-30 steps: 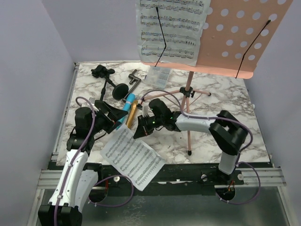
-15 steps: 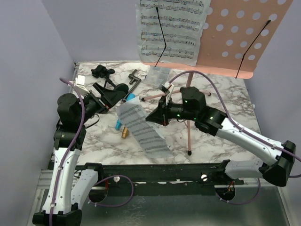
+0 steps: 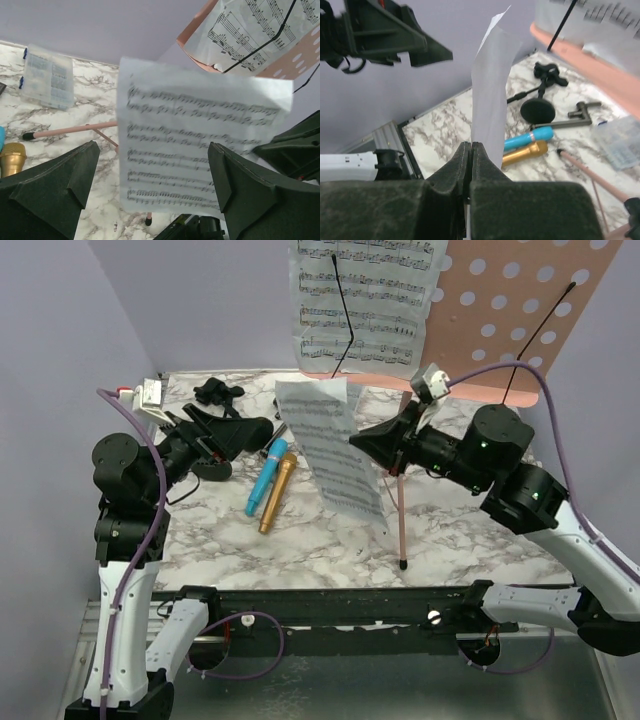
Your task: Set up the instrument practice props
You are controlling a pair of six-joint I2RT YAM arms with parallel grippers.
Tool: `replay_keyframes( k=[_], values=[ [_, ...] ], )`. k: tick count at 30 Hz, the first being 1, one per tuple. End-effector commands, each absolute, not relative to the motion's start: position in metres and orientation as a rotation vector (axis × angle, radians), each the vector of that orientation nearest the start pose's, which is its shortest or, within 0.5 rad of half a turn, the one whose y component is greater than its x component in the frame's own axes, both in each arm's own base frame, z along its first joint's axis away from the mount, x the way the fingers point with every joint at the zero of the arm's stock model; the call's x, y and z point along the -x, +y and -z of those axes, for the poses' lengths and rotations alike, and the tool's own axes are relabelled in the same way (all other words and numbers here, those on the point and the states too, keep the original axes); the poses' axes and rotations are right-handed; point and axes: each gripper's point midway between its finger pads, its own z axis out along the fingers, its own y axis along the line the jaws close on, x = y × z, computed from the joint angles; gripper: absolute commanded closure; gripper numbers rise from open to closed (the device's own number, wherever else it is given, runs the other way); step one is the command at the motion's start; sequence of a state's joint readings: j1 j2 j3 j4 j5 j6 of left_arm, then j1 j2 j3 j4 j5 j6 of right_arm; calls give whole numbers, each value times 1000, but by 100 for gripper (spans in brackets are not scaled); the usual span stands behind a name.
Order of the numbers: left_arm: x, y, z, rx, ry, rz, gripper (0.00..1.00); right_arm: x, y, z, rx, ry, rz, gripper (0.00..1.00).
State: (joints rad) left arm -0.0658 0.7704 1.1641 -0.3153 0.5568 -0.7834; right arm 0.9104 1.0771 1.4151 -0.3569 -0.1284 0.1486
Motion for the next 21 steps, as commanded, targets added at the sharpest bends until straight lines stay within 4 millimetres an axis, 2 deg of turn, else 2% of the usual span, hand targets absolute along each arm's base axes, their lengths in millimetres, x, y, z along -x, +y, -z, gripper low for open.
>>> replay_keyframes(
  k=[1, 5, 8, 12, 21],
  values=[
    [-224, -143, -432, -12, 1572, 1128, 1, -189, 276, -482, 706, 1417, -858, 100],
    [-205, -167, -446, -189, 1450, 1349, 1, -166, 272, -509, 775, 1316, -918, 100],
    [-191, -178, -454, -319, 1370, 1476, 1, -152, 270, -521, 815, 1261, -959, 100],
    [-189, -188, -456, -378, 1340, 1561, 1, -141, 266, -531, 814, 1216, -1004, 100],
    [-167, -217, -469, -483, 1180, 1722, 2, -125, 252, -554, 761, 1130, -1061, 100]
  ],
)
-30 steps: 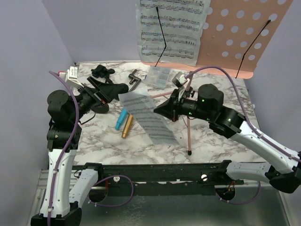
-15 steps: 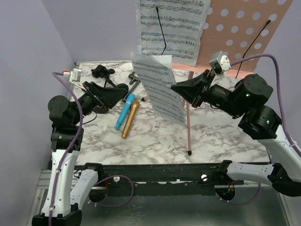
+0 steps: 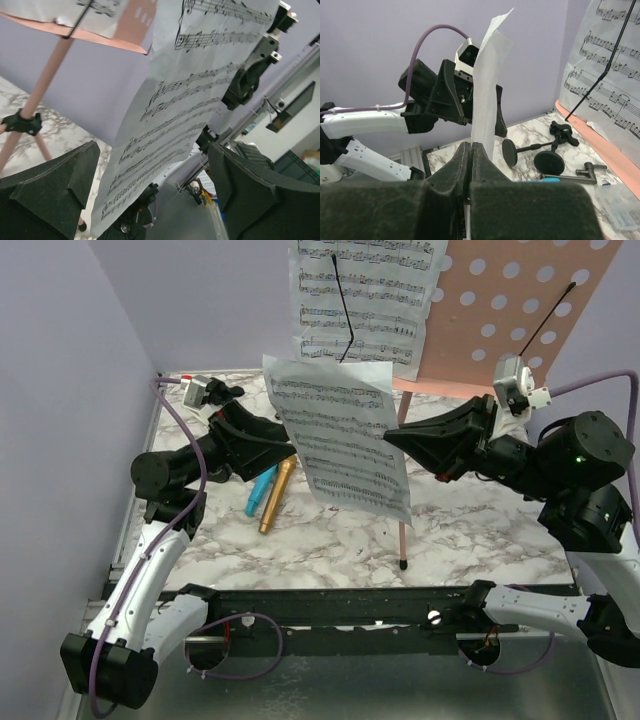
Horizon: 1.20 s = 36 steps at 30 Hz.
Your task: Set up the instrument practice props
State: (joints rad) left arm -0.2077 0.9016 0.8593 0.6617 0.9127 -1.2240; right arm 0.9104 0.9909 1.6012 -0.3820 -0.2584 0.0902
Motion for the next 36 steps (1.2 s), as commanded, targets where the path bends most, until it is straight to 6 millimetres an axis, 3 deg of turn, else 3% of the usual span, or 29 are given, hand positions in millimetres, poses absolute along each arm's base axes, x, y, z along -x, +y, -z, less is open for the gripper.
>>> replay_keyframes(
  k=[1, 7, 13, 17, 20, 25, 28, 31, 36],
  values=[
    [-163, -220, -473, -499, 1147, 1741, 5, -125, 250, -556, 750, 1126, -1058, 100],
    [-144, -226, -490, -549, 1013, 1838, 42, -125, 240, -563, 686, 1104, -1055, 100],
    [-146, -226, -503, -556, 962, 1818, 73, -129, 232, -564, 637, 1117, -1039, 100],
    [-154, -228, -503, -549, 960, 1791, 100, -139, 226, -560, 582, 1151, -1000, 100],
    [-161, -232, -505, -563, 981, 1753, 100, -160, 214, -554, 484, 1222, -902, 97],
    [-179, -237, -518, -612, 1040, 1570, 100, -200, 182, -556, 329, 1289, -633, 59],
    [-185, -239, -533, -642, 1041, 1494, 100, -218, 161, -566, 266, 1292, -455, 46],
    [-186, -239, -553, -671, 1018, 1458, 100, -223, 144, -583, 230, 1266, -363, 40],
    [-185, -241, -580, -720, 974, 1437, 100, -214, 102, -610, 113, 1199, -283, 34]
  ],
)
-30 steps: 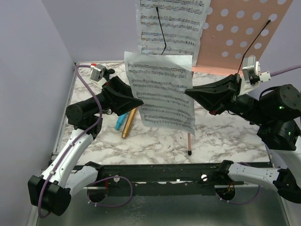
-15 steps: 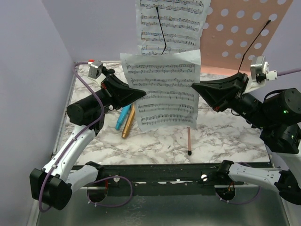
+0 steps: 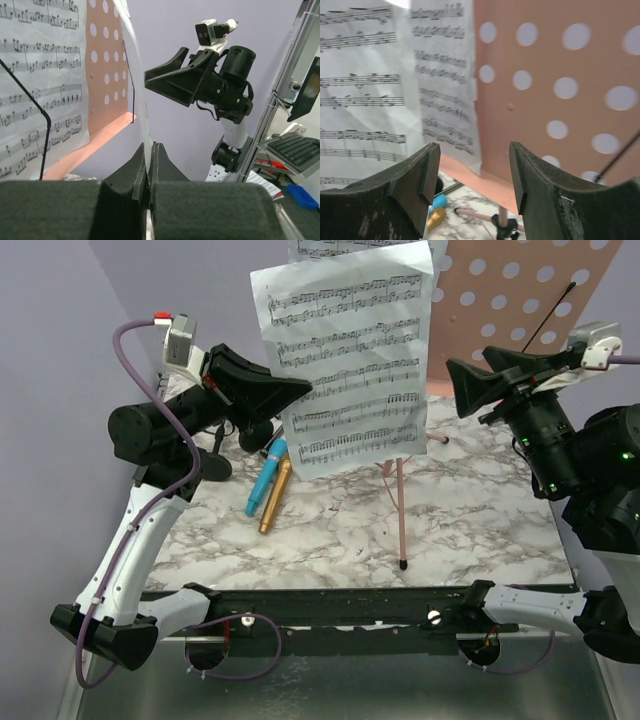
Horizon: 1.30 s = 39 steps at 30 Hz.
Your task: Set up the instrument practice props
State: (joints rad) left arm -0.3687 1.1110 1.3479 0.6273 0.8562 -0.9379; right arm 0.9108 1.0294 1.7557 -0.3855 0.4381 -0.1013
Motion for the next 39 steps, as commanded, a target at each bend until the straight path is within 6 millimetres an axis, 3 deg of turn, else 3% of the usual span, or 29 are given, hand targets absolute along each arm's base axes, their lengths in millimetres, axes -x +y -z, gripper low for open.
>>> replay_keyframes(
  k=[1, 7, 13, 23, 34, 39],
  values=[
    [-187, -242, -582, -726, 972, 1437, 100, -213, 93, -613, 83, 1194, -263, 33],
    [-193, -252, -601, -765, 941, 1445, 100, -210, 50, -615, -65, 1213, -131, 33],
    [-197, -270, -614, -790, 908, 1459, 100, -210, 29, -618, -164, 1211, -50, 30],
    [-204, -294, -622, -809, 915, 1396, 100, -232, 30, -622, -245, 1205, 160, 25],
    [-206, -293, -620, -803, 932, 1344, 100, -242, 32, -616, -288, 1162, 290, 25],
    [-208, -292, -621, -793, 941, 1326, 100, -242, 31, -616, -299, 1144, 293, 30]
  ],
)
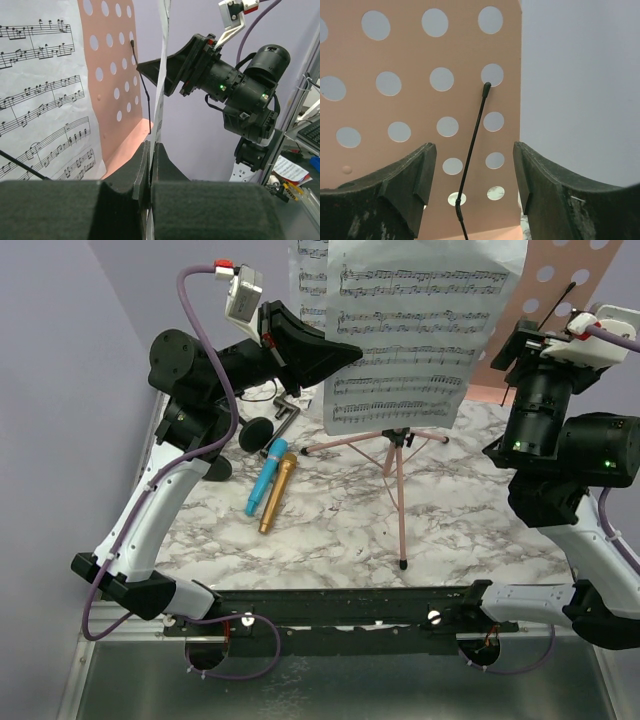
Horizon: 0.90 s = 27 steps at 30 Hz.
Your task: Set up the instrument practice props
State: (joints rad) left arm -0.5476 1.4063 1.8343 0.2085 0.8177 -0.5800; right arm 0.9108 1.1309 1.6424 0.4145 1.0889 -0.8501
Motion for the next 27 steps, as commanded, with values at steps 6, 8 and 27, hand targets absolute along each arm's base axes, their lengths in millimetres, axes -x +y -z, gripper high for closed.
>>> replay_keyframes(
  k=[6, 8, 27],
  values=[
    [-210, -292, -622, -787, 946, 1315, 100, -247, 38, -613, -289, 1146, 295, 37],
    [-210, -291, -624, -783, 942, 1311, 100, -249, 42, -611, -283, 1150, 297, 37],
    [-208, -284, -624, -757, 947, 1272, 100, -267, 46, -590, -290, 1154, 344, 52]
  ],
)
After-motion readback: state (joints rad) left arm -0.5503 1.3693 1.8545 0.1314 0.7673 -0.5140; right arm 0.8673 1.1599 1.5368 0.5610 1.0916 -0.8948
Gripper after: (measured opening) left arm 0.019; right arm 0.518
